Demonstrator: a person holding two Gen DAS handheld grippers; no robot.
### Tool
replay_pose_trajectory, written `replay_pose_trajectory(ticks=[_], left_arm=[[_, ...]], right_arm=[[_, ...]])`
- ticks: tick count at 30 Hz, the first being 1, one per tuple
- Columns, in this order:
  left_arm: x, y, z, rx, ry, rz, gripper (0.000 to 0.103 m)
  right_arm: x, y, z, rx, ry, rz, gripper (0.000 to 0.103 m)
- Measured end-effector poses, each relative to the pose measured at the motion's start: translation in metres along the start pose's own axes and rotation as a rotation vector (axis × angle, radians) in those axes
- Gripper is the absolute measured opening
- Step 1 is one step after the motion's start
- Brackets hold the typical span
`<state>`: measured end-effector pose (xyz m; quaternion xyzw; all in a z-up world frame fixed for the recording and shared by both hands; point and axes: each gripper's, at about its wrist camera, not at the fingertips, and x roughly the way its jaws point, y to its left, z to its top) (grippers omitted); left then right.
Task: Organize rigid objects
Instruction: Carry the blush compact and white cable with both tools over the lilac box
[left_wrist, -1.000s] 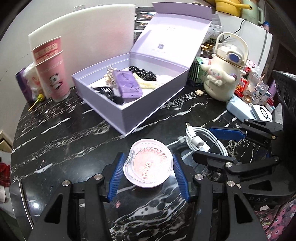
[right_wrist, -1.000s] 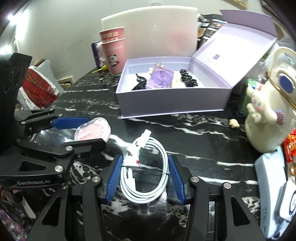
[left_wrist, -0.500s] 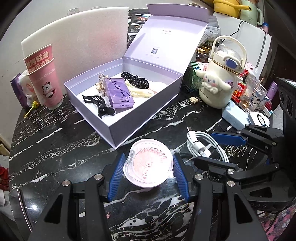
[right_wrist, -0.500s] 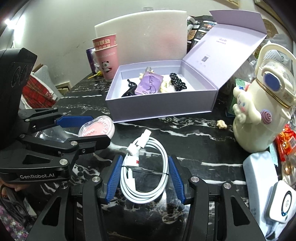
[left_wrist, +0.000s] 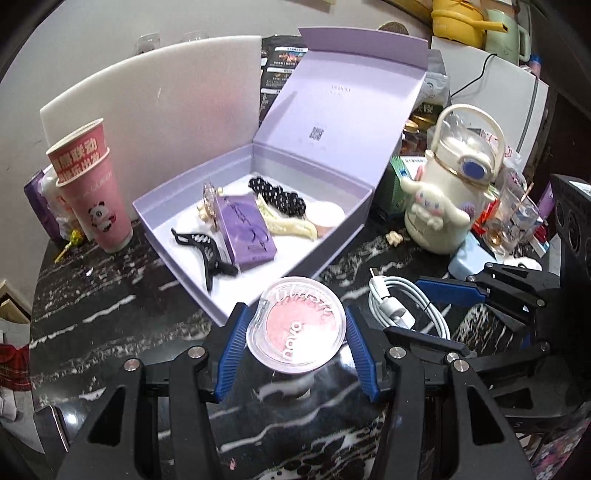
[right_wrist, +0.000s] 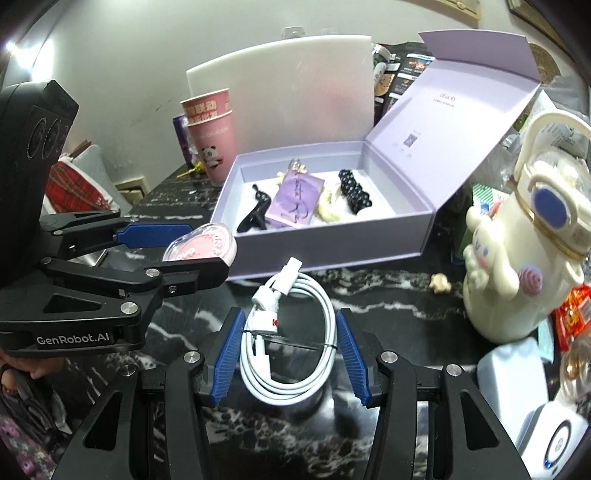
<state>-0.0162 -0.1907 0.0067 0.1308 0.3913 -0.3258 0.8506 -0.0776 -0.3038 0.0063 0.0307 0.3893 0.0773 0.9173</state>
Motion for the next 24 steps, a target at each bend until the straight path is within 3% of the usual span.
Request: replay_pose_trajectory(ticks=[24], left_arm=[[0.022, 0.018, 0.067, 0.016, -0.026, 0.018, 0.052]], right_arm=[[0.016, -0.030, 0.063, -0.020, -0.049, -0.033, 0.051]])
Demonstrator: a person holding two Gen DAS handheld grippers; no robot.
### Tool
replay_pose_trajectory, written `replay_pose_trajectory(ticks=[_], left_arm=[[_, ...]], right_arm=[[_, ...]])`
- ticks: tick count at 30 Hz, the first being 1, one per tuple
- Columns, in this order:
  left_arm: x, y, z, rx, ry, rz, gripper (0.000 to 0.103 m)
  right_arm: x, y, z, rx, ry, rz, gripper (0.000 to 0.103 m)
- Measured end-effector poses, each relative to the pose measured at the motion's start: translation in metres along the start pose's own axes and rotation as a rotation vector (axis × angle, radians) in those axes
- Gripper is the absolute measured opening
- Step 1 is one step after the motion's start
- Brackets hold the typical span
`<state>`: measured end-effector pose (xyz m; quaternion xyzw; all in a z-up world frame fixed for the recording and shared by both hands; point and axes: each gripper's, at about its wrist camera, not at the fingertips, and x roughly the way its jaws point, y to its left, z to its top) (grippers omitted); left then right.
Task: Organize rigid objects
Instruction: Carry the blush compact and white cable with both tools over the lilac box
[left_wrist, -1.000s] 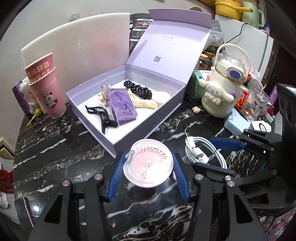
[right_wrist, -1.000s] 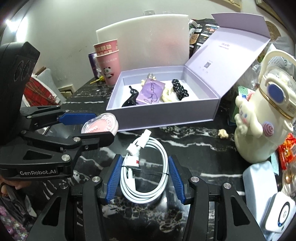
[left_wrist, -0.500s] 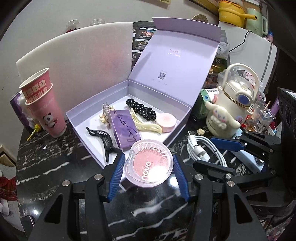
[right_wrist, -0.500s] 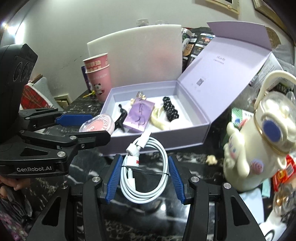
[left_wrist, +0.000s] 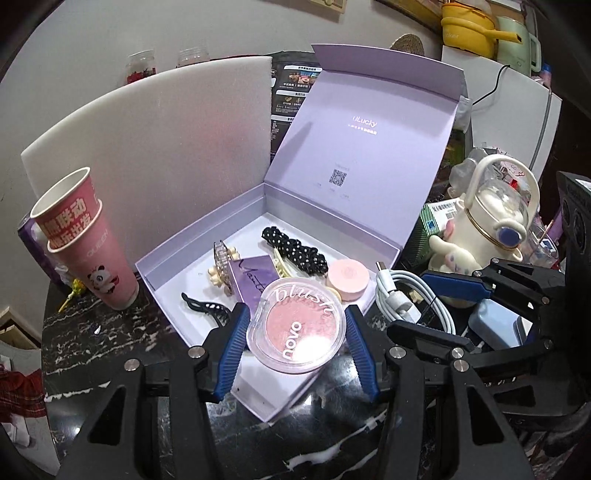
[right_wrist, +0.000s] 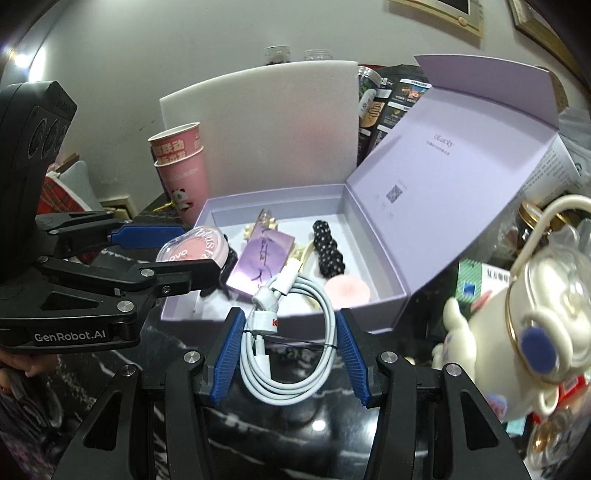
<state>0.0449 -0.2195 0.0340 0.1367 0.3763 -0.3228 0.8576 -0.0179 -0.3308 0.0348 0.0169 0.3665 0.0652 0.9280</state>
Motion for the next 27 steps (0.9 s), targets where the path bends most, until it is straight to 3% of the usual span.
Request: replay_pose_trajectory(ticks=[27], left_arm=[[0.059, 0.052, 0.058, 0.015, -0.006, 0.063, 0.052]], right_arm=[[0.054, -0.017, 0.071, -0.018, -0.002, -0.060, 0.051]])
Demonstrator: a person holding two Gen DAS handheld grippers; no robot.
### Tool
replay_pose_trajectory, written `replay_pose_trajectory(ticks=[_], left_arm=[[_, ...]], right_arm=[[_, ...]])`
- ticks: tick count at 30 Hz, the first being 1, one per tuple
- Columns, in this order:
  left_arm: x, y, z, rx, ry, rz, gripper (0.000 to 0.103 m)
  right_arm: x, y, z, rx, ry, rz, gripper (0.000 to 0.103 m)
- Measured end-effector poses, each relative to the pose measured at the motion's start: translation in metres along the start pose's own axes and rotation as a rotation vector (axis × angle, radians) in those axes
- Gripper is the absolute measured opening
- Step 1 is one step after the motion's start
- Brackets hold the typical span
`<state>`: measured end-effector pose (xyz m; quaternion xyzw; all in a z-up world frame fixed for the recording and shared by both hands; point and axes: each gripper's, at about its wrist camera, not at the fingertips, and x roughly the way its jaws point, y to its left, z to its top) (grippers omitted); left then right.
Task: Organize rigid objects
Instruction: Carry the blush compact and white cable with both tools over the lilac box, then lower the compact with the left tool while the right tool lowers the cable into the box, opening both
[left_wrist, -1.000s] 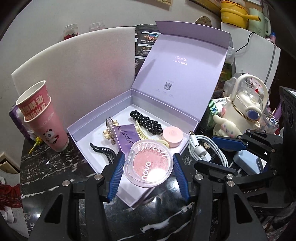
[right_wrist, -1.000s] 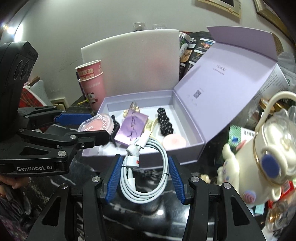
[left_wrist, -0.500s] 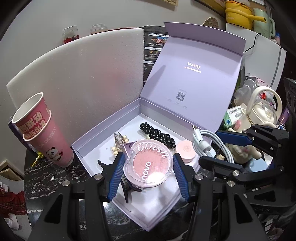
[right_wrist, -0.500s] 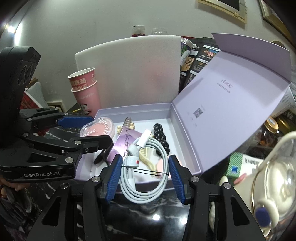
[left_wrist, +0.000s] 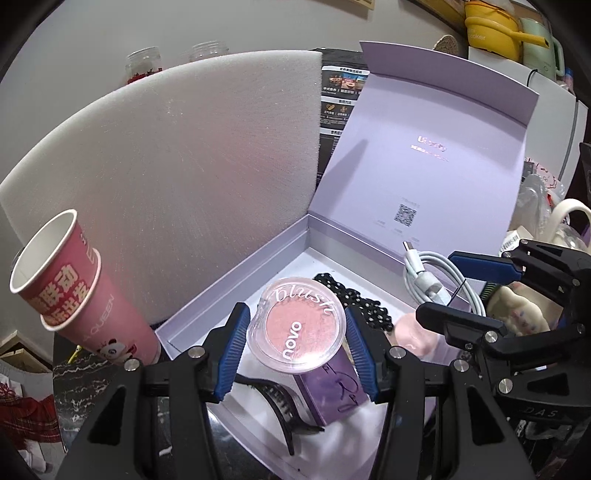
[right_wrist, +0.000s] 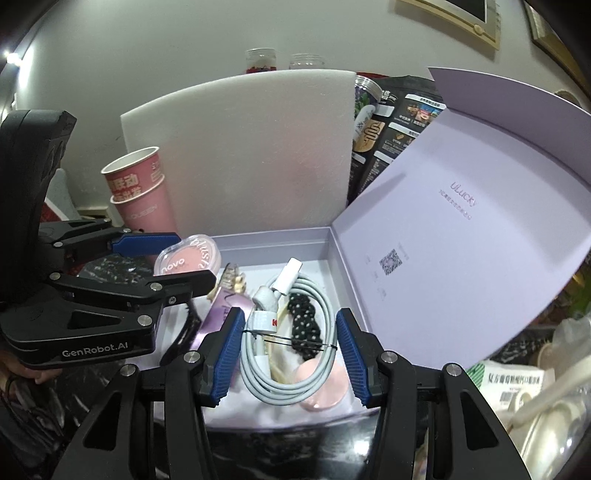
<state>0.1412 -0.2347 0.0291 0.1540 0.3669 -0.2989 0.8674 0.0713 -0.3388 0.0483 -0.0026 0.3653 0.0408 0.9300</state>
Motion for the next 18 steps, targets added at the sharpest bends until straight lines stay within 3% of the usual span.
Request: replay_pose_trajectory(ticks=[18], left_arm=[[0.059, 0.017, 0.014, -0.018, 0.079, -0.009, 0.052]], right_arm=[[0.051, -0.010, 0.019, -0.003, 0.071, -0.042, 0.051]])
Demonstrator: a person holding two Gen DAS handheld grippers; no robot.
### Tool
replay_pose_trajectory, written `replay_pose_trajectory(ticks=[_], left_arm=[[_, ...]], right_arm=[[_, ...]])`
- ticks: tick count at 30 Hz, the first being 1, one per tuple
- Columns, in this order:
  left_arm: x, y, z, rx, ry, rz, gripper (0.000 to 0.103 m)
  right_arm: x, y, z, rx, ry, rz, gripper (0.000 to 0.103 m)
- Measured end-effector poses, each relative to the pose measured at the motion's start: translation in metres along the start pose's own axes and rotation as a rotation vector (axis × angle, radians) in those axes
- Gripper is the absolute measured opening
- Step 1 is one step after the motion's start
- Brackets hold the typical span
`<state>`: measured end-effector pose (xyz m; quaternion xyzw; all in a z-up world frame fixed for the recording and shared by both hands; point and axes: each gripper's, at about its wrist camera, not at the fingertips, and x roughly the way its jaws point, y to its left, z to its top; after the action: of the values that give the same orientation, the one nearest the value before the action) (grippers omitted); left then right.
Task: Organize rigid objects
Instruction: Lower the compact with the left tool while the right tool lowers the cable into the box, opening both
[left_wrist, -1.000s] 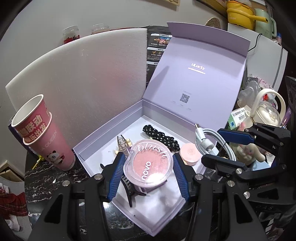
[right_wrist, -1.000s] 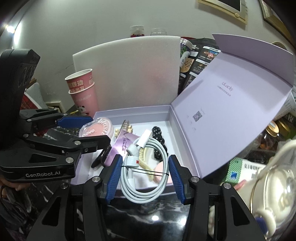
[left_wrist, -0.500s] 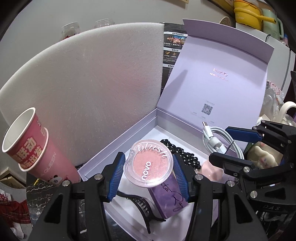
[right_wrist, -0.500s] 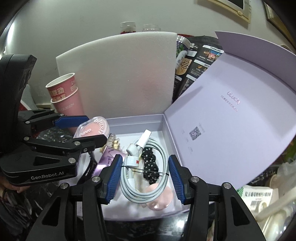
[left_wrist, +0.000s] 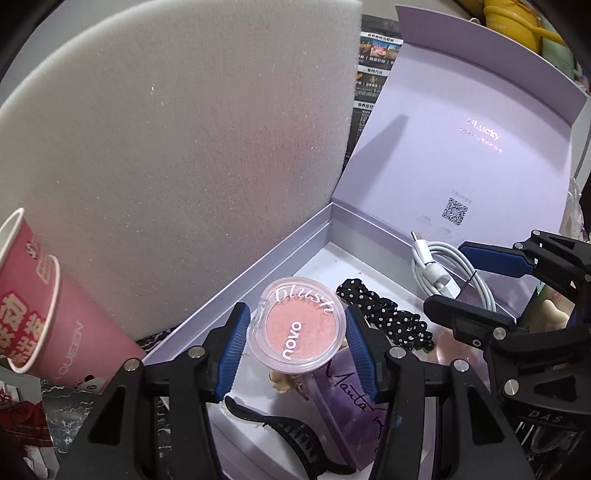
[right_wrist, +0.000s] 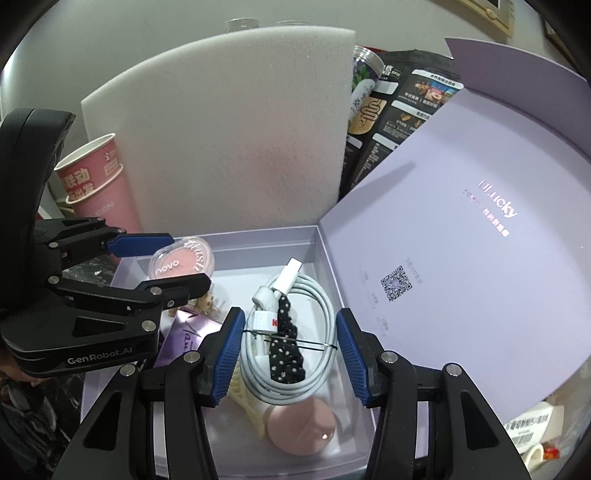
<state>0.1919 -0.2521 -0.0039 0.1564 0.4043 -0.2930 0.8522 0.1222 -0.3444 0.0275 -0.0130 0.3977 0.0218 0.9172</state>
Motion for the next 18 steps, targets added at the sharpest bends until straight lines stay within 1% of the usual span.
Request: replay_pose_trajectory(ticks=[3, 8, 13, 16, 18], left_arm=[[0.011, 0.000, 0.000, -0.005, 0.030, -0.013, 0.052], [0.023, -0.002, 0.001, -0.009, 0.049, 0.001, 0.052], [0.026, -0.002, 0.001, -0.029, 0.041, 0.015, 0.052], [0.027, -0.003, 0.001, -0.026, 0.037, 0.016, 0.052], [0.020, -0.001, -0.002, -0.031, 0.041, 0.016, 0.052]], right_arm=[[0.008, -0.001, 0.000, 0.002, 0.019, -0.005, 0.051], [0.022, -0.002, 0.000, 0.005, 0.051, -0.004, 0.051], [0.032, -0.005, -0.003, 0.013, 0.086, -0.008, 0.051], [0.038, -0.004, -0.003, 0.000, 0.087, -0.011, 0.051], [0.039, -0.003, -0.003, 0.002, 0.096, -0.007, 0.052]])
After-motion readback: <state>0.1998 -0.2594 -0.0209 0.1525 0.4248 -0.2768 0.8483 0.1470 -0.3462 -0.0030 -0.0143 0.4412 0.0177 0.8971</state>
